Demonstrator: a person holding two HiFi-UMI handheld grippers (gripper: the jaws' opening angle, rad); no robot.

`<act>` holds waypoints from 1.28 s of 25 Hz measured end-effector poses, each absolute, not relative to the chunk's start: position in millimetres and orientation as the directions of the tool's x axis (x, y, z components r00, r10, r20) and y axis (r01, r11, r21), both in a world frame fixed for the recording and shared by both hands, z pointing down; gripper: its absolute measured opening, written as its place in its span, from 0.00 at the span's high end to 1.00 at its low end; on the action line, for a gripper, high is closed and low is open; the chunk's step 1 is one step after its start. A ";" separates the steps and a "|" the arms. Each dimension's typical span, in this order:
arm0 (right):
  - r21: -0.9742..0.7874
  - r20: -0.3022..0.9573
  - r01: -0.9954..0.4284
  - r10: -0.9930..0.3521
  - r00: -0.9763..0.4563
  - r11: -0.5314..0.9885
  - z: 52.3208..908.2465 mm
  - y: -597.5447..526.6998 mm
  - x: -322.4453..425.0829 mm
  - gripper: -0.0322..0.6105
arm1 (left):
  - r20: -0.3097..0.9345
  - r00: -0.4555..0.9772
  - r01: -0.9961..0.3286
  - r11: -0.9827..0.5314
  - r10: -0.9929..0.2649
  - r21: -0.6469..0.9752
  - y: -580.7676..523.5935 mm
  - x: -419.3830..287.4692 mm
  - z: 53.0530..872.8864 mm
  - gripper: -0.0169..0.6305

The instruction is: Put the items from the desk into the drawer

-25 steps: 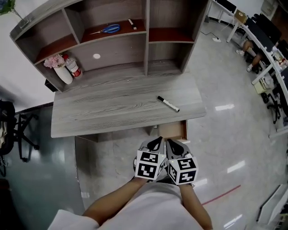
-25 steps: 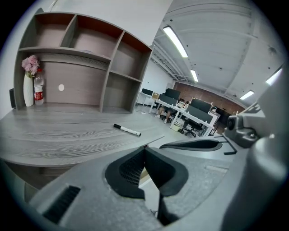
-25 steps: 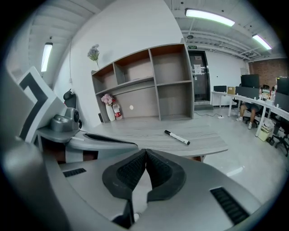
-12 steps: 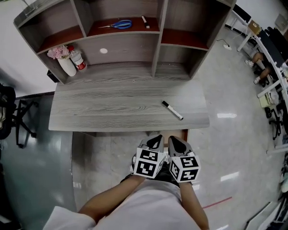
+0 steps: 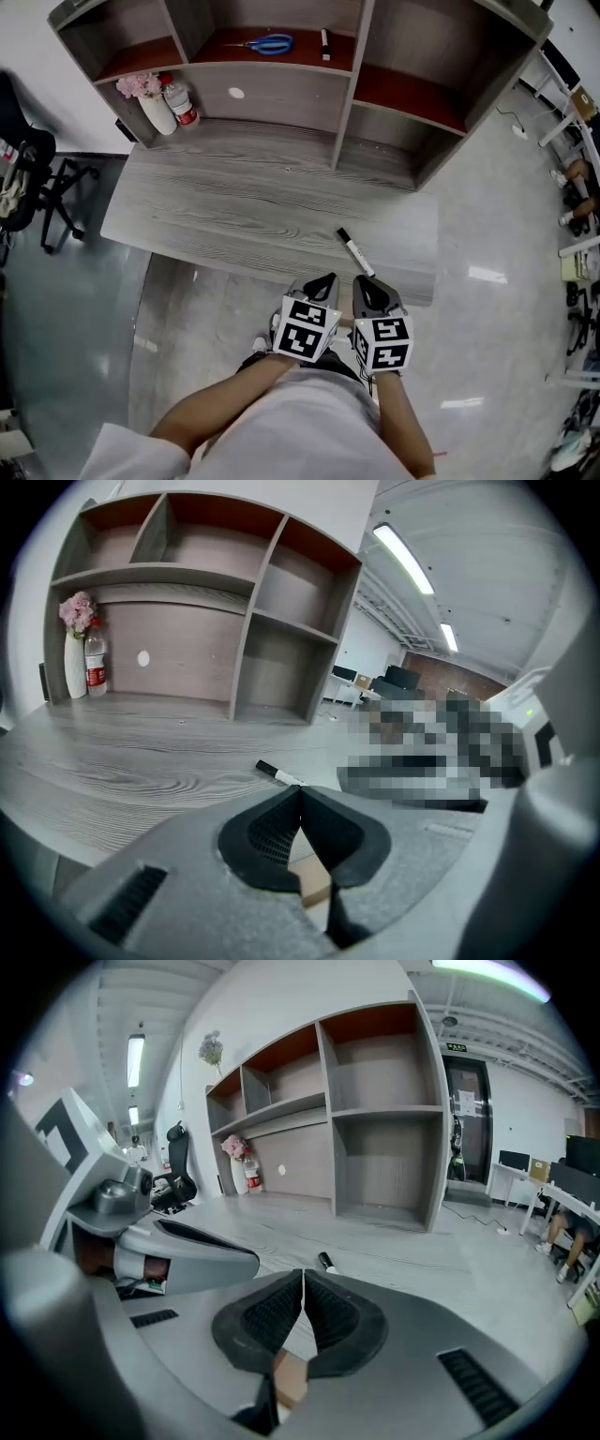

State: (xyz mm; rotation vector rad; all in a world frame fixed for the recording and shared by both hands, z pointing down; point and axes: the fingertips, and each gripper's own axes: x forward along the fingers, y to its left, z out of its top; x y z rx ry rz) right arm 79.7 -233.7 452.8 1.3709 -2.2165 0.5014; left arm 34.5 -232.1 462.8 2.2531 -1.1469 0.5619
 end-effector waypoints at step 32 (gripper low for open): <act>-0.024 0.745 -0.749 -0.487 -0.455 0.662 546.6 -298.5 95.5 0.82 | 0.685 0.308 -0.951 -0.206 -0.660 0.229 -235.9 21.9 495.6 0.97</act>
